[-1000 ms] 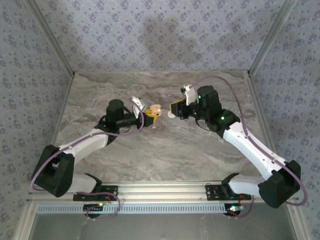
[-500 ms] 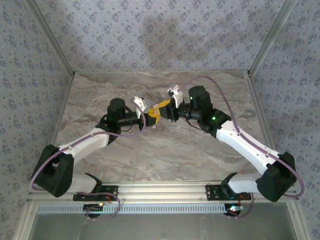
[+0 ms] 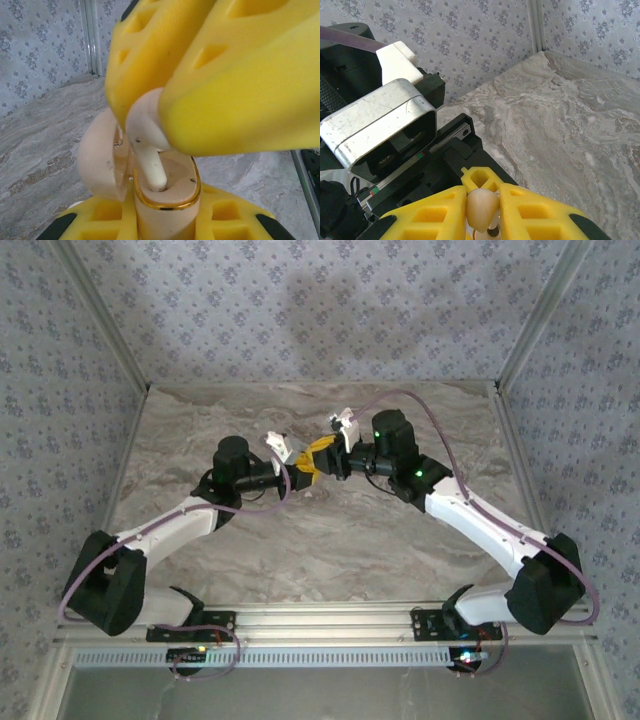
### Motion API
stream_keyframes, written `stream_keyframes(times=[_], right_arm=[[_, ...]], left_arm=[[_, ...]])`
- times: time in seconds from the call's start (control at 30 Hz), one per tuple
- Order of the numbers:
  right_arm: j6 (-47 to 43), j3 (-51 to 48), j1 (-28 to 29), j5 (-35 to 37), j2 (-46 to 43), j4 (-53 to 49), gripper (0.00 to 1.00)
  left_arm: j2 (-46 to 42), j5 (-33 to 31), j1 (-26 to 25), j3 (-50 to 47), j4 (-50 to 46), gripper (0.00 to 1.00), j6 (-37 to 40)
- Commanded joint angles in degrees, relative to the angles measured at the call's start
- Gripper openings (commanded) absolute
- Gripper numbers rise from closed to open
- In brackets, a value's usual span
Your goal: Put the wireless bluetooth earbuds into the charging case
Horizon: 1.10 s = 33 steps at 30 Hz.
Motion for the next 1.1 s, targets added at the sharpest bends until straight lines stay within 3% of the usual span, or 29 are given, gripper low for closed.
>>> stream_keyframes(times=[0.0, 0.73, 0.93, 1.07], right_arm=[[0.02, -0.32, -0.08, -1.94, -0.28, 0.67, 0.24], [3.47, -0.77, -1.70, -12.46, 1.32, 0.94, 0.24], [2.05, -1.36, -2.11, -9.63, 0.51, -2.35, 0.23], [2.06, -2.31, -2.90, -7.53, -1.20, 0.87, 0.24]], left_arm=[[-2.03, -0.17, -0.34, 2.02, 3.31, 0.17, -0.93], [-3.21, -1.22, -0.33, 1.84, 4.58, 0.17, -1.80], [-3.88, -1.41, -0.38, 1.92, 4.98, 0.17, -1.86], [-4.09, -1.50, -0.33, 1.85, 3.50, 0.17, -0.64]])
